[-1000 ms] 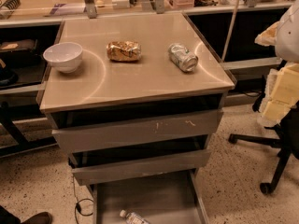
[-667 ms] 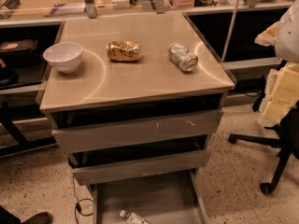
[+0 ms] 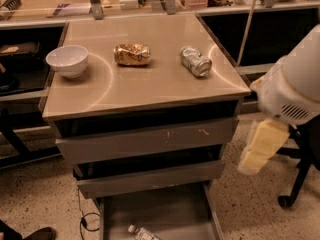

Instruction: Pick blue plastic bottle from bottom drawer and place on counter

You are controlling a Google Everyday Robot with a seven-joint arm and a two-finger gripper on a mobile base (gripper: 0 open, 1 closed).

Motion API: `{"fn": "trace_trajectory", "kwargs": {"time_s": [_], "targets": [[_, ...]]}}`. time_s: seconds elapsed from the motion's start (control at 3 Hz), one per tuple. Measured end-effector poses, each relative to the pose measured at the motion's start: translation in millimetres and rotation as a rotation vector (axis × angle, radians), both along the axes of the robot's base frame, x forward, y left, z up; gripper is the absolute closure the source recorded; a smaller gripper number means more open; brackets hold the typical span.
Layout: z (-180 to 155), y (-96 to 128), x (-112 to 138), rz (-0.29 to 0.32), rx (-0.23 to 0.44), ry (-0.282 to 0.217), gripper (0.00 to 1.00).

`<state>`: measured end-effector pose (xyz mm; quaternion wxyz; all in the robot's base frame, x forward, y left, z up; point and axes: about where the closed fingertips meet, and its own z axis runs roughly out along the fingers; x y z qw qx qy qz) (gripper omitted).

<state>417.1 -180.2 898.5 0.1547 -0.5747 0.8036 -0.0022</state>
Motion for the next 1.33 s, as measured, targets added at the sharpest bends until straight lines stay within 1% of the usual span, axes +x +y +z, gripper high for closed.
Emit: {"fn": "trace_trajectory", "kwargs": {"time_s": [0.33, 0.67, 1.0, 1.33], "targets": [[-69.8, 29.2, -15.2, -0.005, 0.024, 0.072, 0.00], [-70.0, 29.3, -15.3, -0.005, 0.024, 0.072, 0.00], [-116.9, 43.5, -25.0, -0.003, 0.035, 0.164, 0.00], [-191.4, 63.4, -41.9, -0.026, 0.075, 0.264, 0.00]]}}
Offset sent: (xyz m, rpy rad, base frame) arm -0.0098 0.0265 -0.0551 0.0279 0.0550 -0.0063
